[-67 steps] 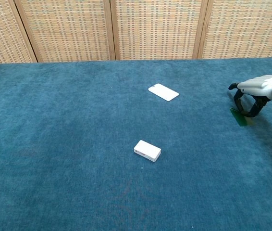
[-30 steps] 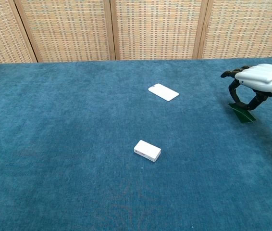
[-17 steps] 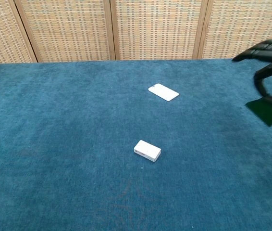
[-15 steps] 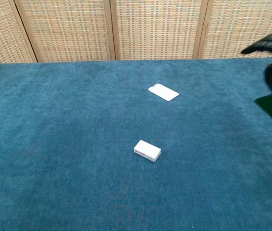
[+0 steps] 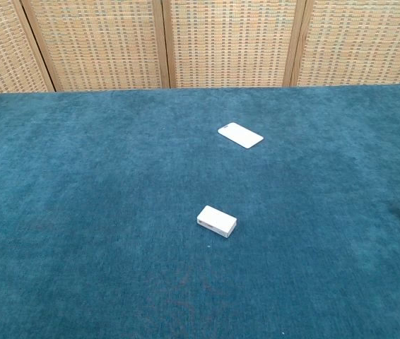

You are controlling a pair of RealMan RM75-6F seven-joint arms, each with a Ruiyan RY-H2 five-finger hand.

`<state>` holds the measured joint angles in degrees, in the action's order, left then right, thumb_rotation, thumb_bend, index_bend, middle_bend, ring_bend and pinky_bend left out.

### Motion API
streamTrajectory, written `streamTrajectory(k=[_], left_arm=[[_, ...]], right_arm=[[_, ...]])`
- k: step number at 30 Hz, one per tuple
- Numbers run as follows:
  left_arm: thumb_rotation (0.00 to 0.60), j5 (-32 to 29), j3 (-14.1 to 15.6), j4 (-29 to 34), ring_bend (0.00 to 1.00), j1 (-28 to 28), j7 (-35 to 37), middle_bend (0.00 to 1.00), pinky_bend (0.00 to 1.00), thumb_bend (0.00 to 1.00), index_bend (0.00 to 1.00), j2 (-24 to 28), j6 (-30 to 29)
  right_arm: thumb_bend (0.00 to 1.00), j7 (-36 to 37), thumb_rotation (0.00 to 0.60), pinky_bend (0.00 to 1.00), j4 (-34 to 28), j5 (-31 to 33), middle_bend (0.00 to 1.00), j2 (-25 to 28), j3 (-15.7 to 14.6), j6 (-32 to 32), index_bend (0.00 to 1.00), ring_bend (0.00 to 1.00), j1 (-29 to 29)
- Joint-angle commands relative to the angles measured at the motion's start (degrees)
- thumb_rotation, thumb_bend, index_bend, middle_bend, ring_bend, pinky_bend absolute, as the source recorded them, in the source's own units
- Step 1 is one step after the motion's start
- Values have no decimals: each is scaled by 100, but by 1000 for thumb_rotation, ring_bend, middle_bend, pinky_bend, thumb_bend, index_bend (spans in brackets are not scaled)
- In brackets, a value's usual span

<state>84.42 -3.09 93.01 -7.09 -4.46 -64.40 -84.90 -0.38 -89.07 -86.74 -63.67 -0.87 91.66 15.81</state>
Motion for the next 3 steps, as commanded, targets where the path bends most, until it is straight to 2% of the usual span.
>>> streamTrajectory(k=[1,3], left_arm=[[600,34,-25,-76,0,42,-19,0,0,0,0,-27,-118],[600,55,-19,-95,0,60,8,0,0,0,0,-34,-149]], right_arm=[[0,176,600,0,-261,76,0,77,-12,59,0,0,-251],[0,195,600,0,-343,76,0,46,-24,99,0,0,-342]])
